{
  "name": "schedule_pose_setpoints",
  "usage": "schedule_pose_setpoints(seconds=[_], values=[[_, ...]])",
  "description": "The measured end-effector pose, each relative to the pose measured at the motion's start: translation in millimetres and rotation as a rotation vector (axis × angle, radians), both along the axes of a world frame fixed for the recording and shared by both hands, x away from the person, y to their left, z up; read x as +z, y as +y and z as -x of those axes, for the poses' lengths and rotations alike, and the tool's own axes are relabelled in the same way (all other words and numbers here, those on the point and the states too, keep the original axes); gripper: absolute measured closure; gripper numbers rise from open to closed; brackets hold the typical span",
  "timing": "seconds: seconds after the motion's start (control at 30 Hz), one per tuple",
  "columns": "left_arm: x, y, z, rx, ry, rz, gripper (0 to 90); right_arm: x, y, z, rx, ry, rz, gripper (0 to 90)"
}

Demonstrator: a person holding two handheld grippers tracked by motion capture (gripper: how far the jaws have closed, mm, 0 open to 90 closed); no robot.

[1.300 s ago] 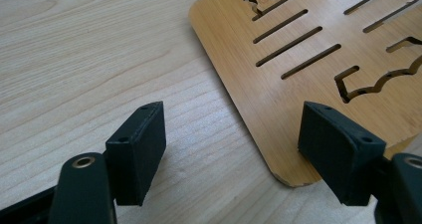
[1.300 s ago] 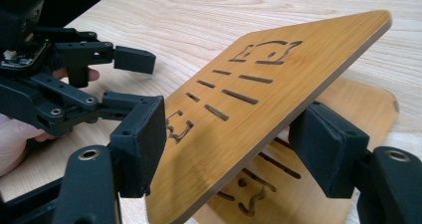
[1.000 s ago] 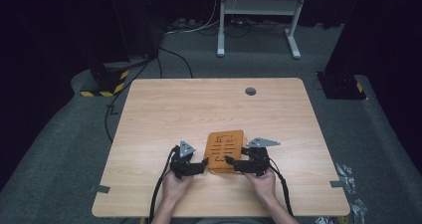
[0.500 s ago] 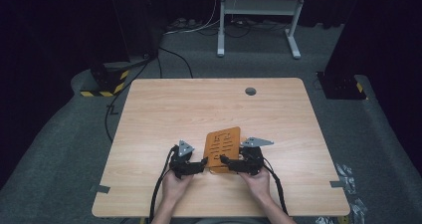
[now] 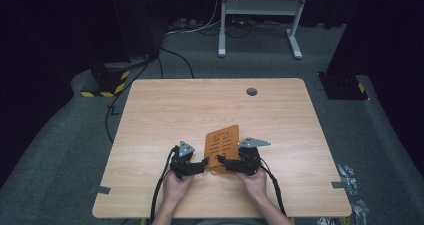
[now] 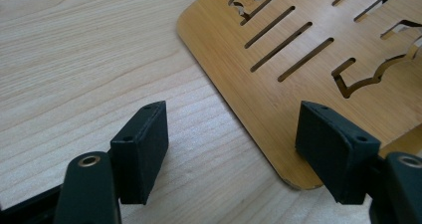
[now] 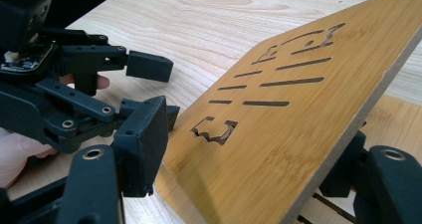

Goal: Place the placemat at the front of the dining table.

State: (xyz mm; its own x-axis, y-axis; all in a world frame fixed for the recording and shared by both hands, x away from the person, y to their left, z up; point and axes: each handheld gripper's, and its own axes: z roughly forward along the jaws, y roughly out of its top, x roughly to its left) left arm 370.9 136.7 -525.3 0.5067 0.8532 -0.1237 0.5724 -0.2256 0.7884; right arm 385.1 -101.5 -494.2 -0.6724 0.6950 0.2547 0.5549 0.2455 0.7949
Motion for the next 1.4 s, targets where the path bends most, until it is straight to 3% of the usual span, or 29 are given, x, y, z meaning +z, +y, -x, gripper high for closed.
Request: schedule_pose_setpoints(seconds=[0.2, 0.37, 0.43, 0.73, 0.97, 1.17, 1.3, 1.4], values=[[0.3, -0.8, 0.7, -0.016, -0.013, -0.016, 30.3, -0.7, -2.5, -5.2, -0.03, 0.022, -0.015, 47.0], [0.3, -1.0, 1.3, -0.01, -0.014, -0.017, 30.3, -1.8, -7.9, -10.0, -0.019, 0.069, -0.044, 57.2], [0.2, -0.8, 1.2, -0.006, -0.011, -0.018, 30.2, -2.0, -9.1, -10.3, -0.015, 0.062, -0.046, 60.8], [-0.8, -1.5, 1.0, 0.045, -0.003, -0.065, 28.4, -0.6, -10.0, -8.8, 0.015, 0.062, -0.062, 65.8], [-0.8, 2.8, -0.2, 0.089, 0.001, -0.076, 27.3, 1.5, -6.6, -5.2, 0.037, 0.03, -0.067, 69.5], [-0.9, 5.7, -1.1, 0.135, 0.008, -0.085, 27.3, 2.9, -6.0, -4.8, 0.054, 0.057, -0.086, 71.8], [-0.9, 7.1, -0.5, 0.152, 0.003, -0.074, 27.9, 4.2, -6.0, -5.1, 0.061, 0.053, -0.088, 73.2], [0.2, 13.5, 1.7, 0.184, -0.012, -0.036, 30.6, 8.3, -2.9, -3.1, 0.073, 0.034, -0.081, 74.9]])
